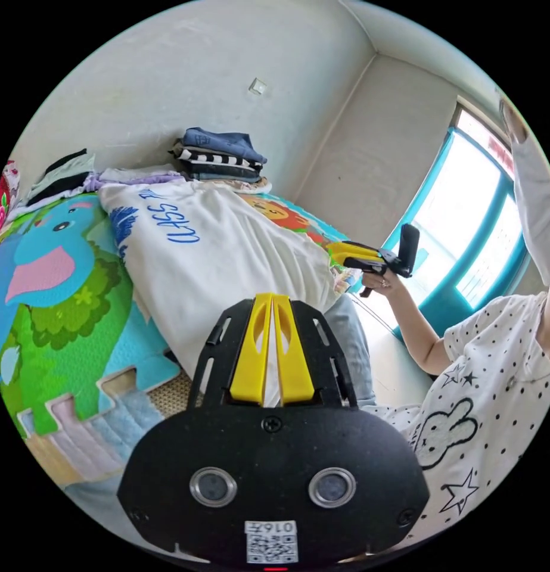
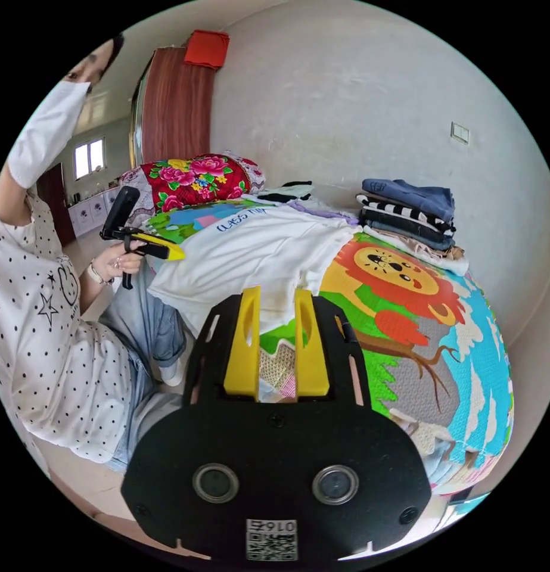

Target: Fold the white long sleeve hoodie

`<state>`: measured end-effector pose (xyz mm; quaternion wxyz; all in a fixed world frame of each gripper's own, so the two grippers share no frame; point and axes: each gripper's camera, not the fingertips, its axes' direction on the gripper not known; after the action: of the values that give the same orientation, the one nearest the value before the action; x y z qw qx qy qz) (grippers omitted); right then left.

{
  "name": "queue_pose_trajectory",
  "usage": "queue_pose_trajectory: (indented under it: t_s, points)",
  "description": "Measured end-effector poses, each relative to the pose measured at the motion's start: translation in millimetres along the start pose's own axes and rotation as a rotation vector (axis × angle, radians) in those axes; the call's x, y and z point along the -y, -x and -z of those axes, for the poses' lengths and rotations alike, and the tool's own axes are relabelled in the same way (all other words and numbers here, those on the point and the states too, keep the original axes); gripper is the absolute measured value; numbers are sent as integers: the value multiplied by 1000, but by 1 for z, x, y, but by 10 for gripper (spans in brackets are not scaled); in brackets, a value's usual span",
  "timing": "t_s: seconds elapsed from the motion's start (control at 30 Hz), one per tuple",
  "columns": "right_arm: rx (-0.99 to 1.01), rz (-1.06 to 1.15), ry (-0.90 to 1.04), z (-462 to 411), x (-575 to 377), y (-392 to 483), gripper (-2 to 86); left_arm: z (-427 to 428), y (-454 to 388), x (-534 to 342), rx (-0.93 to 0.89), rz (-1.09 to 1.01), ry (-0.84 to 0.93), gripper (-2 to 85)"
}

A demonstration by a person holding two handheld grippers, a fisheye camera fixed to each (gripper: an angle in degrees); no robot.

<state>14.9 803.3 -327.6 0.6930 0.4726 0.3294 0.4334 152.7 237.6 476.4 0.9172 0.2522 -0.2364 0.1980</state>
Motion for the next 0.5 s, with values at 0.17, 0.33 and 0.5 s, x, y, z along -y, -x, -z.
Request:
queue_pose_trajectory:
  t_s: [0.17,0.33,0.5]
  points:
    - [147,-56,-12,31,-2,-8,44,13,-1,5,63,-14,16,-10]
    - [198,37,-85,89,-2,6,9,14,8,9,87,15,40,-10]
    - [209,-20,-80,135,-16,8,2,12,25,19,107,35,90,-10]
